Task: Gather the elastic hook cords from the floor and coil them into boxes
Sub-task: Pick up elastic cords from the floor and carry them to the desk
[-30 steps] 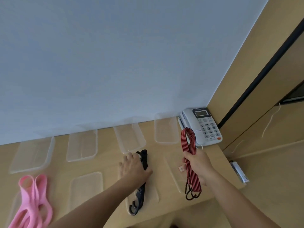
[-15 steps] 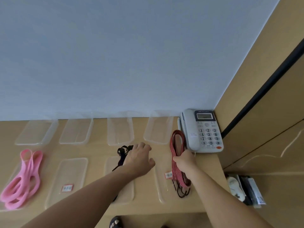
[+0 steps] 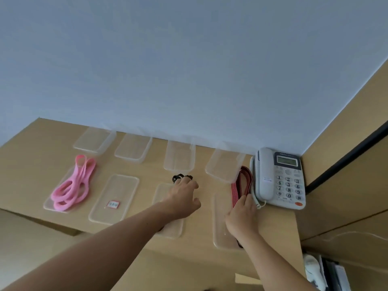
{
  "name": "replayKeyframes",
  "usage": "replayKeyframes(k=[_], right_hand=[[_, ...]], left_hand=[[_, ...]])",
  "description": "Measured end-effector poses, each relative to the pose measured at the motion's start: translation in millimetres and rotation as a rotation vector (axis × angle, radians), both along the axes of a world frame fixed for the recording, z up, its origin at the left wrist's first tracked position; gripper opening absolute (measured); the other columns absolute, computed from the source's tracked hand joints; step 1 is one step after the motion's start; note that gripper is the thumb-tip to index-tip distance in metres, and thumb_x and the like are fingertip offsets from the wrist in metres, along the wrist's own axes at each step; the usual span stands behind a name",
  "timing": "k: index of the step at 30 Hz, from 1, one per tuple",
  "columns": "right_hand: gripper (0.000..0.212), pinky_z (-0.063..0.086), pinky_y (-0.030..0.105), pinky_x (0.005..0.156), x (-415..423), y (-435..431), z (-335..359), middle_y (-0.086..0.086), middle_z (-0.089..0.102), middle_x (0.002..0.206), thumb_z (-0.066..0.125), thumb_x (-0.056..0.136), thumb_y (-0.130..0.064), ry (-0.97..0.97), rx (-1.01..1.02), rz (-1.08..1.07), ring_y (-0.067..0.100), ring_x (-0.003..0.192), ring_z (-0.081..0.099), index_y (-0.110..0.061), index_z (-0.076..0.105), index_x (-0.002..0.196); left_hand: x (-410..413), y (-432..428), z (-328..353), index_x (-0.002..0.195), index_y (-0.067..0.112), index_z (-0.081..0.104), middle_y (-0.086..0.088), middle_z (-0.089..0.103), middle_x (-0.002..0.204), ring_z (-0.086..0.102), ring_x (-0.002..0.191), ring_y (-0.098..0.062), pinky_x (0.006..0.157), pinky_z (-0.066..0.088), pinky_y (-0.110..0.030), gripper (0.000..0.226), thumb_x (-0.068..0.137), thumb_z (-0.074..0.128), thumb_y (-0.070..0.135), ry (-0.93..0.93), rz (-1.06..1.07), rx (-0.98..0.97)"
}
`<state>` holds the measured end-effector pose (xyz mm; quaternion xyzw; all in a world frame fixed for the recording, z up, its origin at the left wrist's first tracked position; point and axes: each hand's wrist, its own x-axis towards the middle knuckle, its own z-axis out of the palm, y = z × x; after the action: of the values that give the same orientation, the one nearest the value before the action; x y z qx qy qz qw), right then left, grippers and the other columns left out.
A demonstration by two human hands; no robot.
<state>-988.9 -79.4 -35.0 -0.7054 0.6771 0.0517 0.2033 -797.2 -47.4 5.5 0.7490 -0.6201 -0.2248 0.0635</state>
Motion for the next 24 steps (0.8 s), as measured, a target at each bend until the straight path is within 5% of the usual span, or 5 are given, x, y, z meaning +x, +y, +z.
replayKeyframes(k=[7, 21, 24], right_hand=[[0.048, 0.040, 0.042, 0.102, 50.8, 18.4, 66.2, 0.009, 0.043, 0.140, 0.045, 0.094, -0.032, -0.043, -0.103, 0.110, 0.029, 0.130, 0.039, -0.007, 0.041, 0.136], [0.045, 0.039, 0.041, 0.101, 368.7, 275.6, 148.3, 0.008, 0.051, 0.136, 0.049, 0.091, -0.043, -0.230, -0.138, 0.897, 0.030, 0.124, 0.044, -0.016, 0.053, 0.127], [0.059, 0.033, 0.041, 0.108, 420.4, 348.6, 147.0, 0.006, 0.042, 0.148, 0.047, 0.094, -0.050, -0.226, -0.117, 1.082, 0.028, 0.136, 0.035, -0.014, 0.043, 0.141]], left_hand=[[72.0, 54.9, 32.0, 0.144, 0.021, 0.043, -0.002, 0.040, 0.149, 0.035, 0.136, -0.024, 0.107, 0.035, -0.039, 0.061, 0.087, 0.057, 0.038, -0.022, 0.089, 0.020], [307.6, 426.4, 88.2, 0.146, 0.020, 0.039, -0.003, 0.040, 0.151, 0.033, 0.140, -0.026, 0.110, 0.035, -0.040, 0.062, 0.089, 0.056, 0.037, -0.045, 0.735, -0.152], [331.1, 516.5, 78.8, 0.147, 0.021, 0.039, -0.003, 0.040, 0.151, 0.032, 0.141, -0.024, 0.111, 0.033, -0.039, 0.062, 0.091, 0.056, 0.040, -0.034, 0.897, -0.141]])
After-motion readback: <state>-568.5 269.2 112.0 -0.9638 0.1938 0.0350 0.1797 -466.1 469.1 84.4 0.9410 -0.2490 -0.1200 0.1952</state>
